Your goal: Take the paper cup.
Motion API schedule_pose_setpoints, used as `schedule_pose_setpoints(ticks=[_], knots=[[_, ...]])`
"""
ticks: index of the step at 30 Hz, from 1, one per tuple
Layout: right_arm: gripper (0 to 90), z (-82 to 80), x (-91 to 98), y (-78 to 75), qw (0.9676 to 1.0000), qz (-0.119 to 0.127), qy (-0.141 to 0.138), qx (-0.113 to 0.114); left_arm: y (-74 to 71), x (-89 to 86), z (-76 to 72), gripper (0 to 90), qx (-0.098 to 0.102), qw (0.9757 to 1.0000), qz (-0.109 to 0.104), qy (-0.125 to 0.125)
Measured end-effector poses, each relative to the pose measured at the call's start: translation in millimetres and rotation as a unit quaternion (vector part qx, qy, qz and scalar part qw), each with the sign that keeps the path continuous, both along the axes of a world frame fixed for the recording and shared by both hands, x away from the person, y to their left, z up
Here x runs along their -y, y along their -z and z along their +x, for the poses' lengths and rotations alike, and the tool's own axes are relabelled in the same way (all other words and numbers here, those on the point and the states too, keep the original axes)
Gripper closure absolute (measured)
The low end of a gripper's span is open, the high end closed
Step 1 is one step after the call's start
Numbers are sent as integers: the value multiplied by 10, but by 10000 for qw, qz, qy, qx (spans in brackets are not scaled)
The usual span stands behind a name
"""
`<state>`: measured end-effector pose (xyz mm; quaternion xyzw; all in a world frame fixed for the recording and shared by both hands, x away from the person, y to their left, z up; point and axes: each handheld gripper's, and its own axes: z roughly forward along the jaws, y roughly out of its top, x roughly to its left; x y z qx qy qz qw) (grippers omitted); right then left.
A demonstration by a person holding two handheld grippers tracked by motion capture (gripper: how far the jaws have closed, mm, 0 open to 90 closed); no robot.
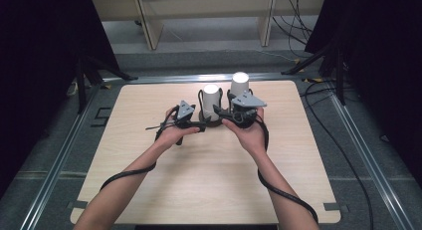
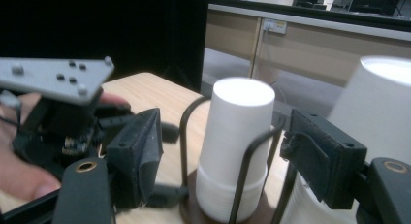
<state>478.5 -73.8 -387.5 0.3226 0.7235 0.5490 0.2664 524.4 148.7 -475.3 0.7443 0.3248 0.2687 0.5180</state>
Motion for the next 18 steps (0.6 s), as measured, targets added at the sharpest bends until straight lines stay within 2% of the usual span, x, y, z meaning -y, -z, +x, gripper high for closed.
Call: schedule_pose_setpoints(ticks=[1, 2, 4, 5, 7, 12, 16, 18], knots=[[304, 48, -29, -19, 10000, 24, 16, -9, 15, 7, 17, 172, -17, 10000, 69, 0], [307, 90, -48, -32, 10000, -6, 30, 55, 30, 20, 17, 173, -148, 9999, 66, -43], [315, 146, -84, -47, 10000, -22, 38, -27, 42, 32, 43, 173, -165, 9998, 48, -58], [318, 182, -101, -49, 9999, -88, 96, 78, 46, 39, 56, 175, -163, 9998, 38, -54], [324, 252, -135, -51, 9998, -148, 112, 117, 54, 58, 73, 177, -172, 9998, 40, -39], [329, 377, -242, -28, 9997, -245, 94, -16, 102, 88, 100, 182, -261, 9996, 28, -41], [332, 426, -293, 6, 9989, -355, 259, -183, 136, 117, 120, 184, -282, 9996, 67, -49], [332, 464, -314, 27, 9987, -396, 283, -148, 144, 132, 135, 187, -291, 9996, 34, -50]])
